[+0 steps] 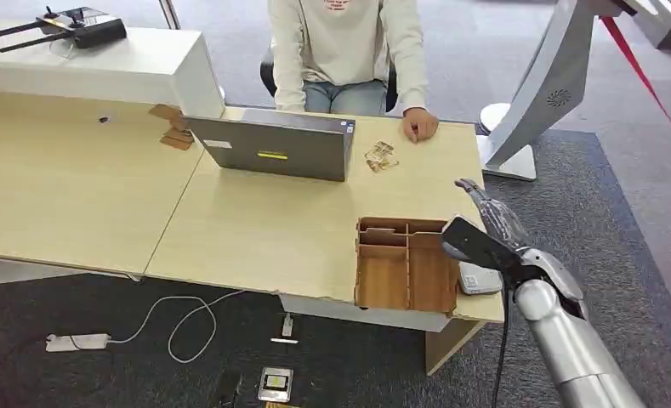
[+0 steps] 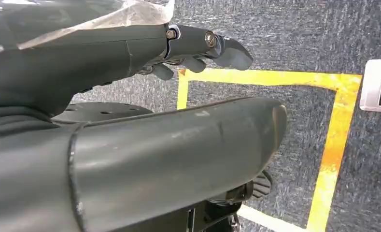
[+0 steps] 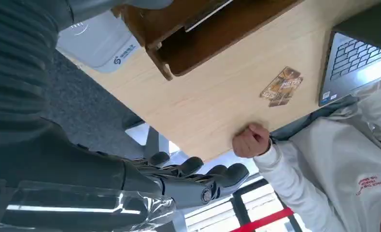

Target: Pass the card to the sensor for recognition and then transmit it.

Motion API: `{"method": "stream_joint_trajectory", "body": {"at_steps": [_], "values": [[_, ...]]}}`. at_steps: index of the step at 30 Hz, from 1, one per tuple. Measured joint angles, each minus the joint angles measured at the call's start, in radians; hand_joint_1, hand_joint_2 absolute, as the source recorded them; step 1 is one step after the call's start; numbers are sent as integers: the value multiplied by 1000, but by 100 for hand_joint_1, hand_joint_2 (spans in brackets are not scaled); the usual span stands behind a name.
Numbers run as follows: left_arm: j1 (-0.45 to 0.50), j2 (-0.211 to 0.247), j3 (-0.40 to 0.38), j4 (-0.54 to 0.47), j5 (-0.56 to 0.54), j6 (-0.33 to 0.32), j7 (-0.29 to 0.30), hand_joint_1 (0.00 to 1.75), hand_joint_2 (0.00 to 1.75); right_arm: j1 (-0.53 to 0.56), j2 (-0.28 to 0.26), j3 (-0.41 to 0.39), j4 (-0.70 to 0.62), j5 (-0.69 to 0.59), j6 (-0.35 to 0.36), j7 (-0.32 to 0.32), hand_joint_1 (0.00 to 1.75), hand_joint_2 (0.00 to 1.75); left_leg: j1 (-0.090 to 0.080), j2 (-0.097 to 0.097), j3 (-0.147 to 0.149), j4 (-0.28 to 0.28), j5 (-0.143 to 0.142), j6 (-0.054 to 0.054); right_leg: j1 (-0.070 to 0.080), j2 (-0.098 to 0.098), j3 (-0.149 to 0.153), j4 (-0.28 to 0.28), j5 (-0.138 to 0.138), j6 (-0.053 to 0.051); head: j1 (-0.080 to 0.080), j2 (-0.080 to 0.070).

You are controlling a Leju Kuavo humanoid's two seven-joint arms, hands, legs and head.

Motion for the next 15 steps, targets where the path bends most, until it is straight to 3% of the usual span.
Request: {"method": "stream_joint_trajectory", "body": {"at_steps": [15], "values": [[1,2,0,-2,-19,17,1,0,0,21,8,0,-27,25,-20,2,0,175,0,0,0,0,0,0,0,0,0,0,0,0,0,0]]}}
